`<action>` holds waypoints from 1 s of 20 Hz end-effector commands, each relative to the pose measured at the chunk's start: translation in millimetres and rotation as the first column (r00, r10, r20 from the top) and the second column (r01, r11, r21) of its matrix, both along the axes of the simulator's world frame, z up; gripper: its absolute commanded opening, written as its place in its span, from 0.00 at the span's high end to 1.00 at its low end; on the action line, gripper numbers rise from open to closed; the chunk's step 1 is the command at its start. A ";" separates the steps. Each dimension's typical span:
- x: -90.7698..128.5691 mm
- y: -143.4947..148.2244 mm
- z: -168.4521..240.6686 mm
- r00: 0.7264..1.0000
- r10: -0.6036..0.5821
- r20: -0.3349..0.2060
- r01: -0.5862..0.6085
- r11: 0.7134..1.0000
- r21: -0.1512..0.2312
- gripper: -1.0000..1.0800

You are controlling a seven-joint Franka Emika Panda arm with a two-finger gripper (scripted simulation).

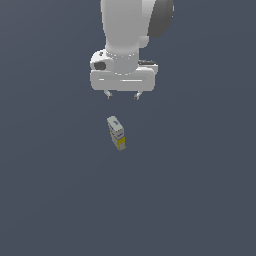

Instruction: Pick up the object and move it to a goal position.

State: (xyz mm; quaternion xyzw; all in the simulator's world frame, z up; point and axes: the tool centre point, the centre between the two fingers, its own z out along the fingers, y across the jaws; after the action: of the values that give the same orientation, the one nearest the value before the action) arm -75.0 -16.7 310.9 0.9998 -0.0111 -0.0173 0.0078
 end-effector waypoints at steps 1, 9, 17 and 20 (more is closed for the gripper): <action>2.4 -4.9 4.4 1.000 -0.009 0.010 0.009 1.000 -0.002 0.04; 2.8 -5.3 -2.0 1.000 0.021 0.009 -0.021 1.000 0.000 0.04; 5.3 -10.5 -21.1 0.993 0.121 0.012 -0.121 0.993 0.006 0.04; 6.4 -13.5 -31.8 0.984 0.176 0.015 -0.177 0.984 0.009 0.04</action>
State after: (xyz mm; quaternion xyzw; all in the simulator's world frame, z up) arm -69.1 -28.6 284.6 0.9979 0.0634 -0.0103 0.0047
